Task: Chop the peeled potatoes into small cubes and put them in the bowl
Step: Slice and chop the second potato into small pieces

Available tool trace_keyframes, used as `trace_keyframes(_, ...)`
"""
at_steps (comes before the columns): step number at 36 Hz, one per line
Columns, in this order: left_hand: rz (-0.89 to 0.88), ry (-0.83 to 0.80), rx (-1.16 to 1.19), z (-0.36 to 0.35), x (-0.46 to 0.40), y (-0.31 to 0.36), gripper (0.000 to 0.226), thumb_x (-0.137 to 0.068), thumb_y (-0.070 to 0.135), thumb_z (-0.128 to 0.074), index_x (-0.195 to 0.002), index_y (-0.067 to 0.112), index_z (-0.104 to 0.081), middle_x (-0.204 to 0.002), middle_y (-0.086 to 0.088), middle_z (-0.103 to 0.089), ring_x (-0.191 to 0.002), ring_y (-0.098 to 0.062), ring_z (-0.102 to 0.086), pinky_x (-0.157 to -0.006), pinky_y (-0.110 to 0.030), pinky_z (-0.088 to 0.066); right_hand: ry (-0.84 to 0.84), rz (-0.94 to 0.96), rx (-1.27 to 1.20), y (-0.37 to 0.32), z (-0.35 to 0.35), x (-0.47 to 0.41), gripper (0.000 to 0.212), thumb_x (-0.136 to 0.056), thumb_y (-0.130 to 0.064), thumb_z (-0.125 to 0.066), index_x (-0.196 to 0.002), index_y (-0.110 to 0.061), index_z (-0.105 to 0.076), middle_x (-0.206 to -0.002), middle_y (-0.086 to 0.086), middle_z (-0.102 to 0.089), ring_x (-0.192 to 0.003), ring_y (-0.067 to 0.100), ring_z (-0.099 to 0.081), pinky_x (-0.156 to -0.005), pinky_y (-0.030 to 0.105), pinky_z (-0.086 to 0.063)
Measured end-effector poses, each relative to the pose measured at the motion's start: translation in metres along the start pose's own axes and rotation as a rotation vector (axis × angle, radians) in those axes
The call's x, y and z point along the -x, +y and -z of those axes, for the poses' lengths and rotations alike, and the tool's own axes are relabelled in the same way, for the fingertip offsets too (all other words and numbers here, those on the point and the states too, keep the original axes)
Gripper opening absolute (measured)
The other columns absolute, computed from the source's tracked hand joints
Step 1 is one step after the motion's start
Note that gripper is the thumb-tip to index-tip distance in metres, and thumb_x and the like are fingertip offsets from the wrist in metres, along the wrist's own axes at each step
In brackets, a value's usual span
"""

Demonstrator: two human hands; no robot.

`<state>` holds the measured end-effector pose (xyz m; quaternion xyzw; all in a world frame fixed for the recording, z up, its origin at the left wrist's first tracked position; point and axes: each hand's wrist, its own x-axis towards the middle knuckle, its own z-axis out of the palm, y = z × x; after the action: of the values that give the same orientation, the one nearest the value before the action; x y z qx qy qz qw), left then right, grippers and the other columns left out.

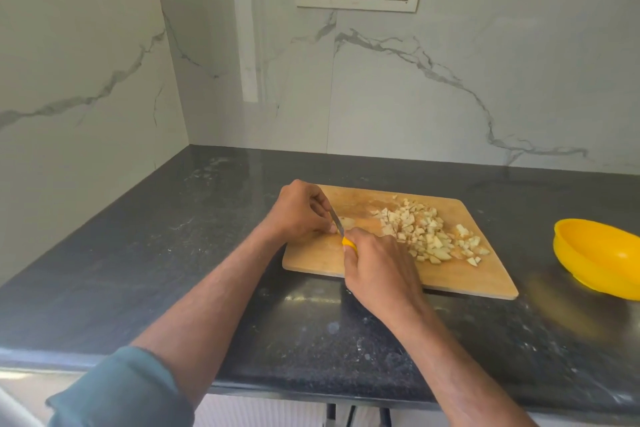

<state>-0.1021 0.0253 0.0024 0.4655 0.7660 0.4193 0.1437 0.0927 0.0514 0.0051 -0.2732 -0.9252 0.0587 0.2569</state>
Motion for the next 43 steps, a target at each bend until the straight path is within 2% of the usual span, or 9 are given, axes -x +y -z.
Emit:
trace_keyframes(5, 0.019, 0.004, 0.015, -0.001, 0.0, 0.001, 0.028, -0.066, -0.003, -0.09, -0.085, 0.005, -0.072, -0.069, -0.003, -0.076, -0.072, -0.014, -0.076, -0.073, 0.002, -0.046, -0.019, -0.002, -0.009, 0.004, -0.005, 0.001, 0.027, -0.102, -0.025, -0.051, -0.124, -0.022, -0.065, -0.085, -0.004, -0.071, -0.06, 0.012, -0.05, -0.055, 0.023, -0.035)
trace_keyframes(13, 0.01, 0.005, -0.015, 0.0, 0.001, 0.001, 0.031, -0.067, 0.001, -0.092, -0.089, 0.007, -0.072, -0.072, -0.003, -0.077, -0.072, -0.012, -0.076, -0.081, -0.022, -0.058, -0.013, 0.038, -0.045, 0.006, -0.002, 0.014, 0.026, -0.101, -0.024, -0.053, -0.124, -0.021, -0.065, -0.09, -0.008, -0.069, -0.066, 0.008, -0.049, -0.052, 0.013, -0.024)
trace_keyframes(17, -0.006, 0.001, -0.042, -0.001, 0.001, 0.0, 0.031, -0.069, 0.005, -0.092, -0.091, 0.011, -0.072, -0.075, -0.001, -0.077, -0.074, -0.011, -0.075, -0.082, -0.03, -0.061, -0.014, 0.038, -0.086, 0.014, -0.001, 0.021, 0.027, -0.099, -0.025, -0.056, -0.124, -0.021, -0.067, -0.091, -0.009, -0.071, -0.074, 0.008, -0.06, -0.062, 0.018, -0.038)
trace_keyframes(20, -0.043, -0.005, -0.07, -0.001, 0.001, 0.0, 0.031, -0.071, 0.009, -0.092, -0.094, 0.014, -0.073, -0.08, 0.0, -0.075, -0.077, -0.011, -0.072, -0.078, -0.027, -0.06, 0.028, -0.028, -0.185, 0.022, 0.003, 0.026, 0.027, -0.098, -0.023, -0.058, -0.121, -0.019, -0.071, -0.095, -0.008, -0.076, -0.076, 0.006, -0.066, -0.065, 0.016, -0.048)
trace_keyframes(25, -0.124, -0.064, -0.113, 0.0, -0.001, -0.003, 0.037, -0.077, 0.016, -0.089, -0.11, 0.02, -0.072, -0.095, 0.002, -0.071, -0.083, -0.012, -0.063, -0.074, -0.018, -0.05, 0.186, -0.171, -0.3, 0.029, 0.006, 0.028, 0.028, -0.097, -0.019, -0.06, -0.123, -0.016, -0.071, -0.109, -0.006, -0.075, -0.086, 0.005, -0.068, -0.071, 0.001, -0.04)
trace_keyframes(30, -0.165, -0.155, -0.163, 0.0, -0.004, -0.005, 0.042, -0.082, 0.025, -0.085, -0.122, 0.027, -0.071, -0.11, 0.008, -0.068, -0.095, -0.014, -0.06, -0.082, -0.021, -0.049, 0.186, -0.207, -0.305, 0.03, 0.005, 0.024, 0.028, -0.098, -0.022, -0.059, -0.123, -0.018, -0.07, -0.099, -0.005, -0.076, -0.071, 0.005, -0.062, -0.061, 0.013, -0.043)
trace_keyframes(37, -0.177, -0.153, -0.151, 0.001, -0.005, -0.004, 0.036, -0.081, 0.025, -0.086, -0.116, 0.024, -0.077, -0.107, 0.009, -0.072, -0.094, -0.014, -0.061, -0.078, -0.017, -0.048, 0.21, -0.193, -0.215, 0.03, 0.004, 0.026, 0.025, -0.097, -0.024, -0.059, -0.117, -0.017, -0.072, -0.096, -0.001, -0.076, -0.08, 0.019, -0.07, -0.071, 0.036, -0.058)
trace_keyframes(40, -0.2, -0.165, -0.156, 0.003, -0.004, -0.005, 0.035, -0.083, 0.018, -0.085, -0.116, 0.022, -0.077, -0.105, 0.008, -0.073, -0.086, -0.009, -0.06, -0.073, -0.009, -0.045, 0.16, -0.195, -0.144, 0.031, 0.002, 0.026, 0.026, -0.097, -0.026, -0.055, -0.117, -0.019, -0.071, -0.095, -0.002, -0.075, -0.081, 0.02, -0.067, -0.069, 0.035, -0.055)
trace_keyframes(43, -0.207, -0.162, -0.132, 0.004, -0.005, -0.008, 0.034, -0.083, 0.008, -0.082, -0.114, 0.019, -0.078, -0.103, 0.008, -0.074, -0.079, -0.003, -0.057, -0.073, -0.009, -0.044, 0.106, -0.154, -0.068, 0.026, 0.0, 0.027, 0.029, -0.1, -0.026, -0.052, -0.124, -0.022, -0.067, -0.09, -0.007, -0.073, -0.067, 0.008, -0.052, -0.052, 0.012, -0.03)
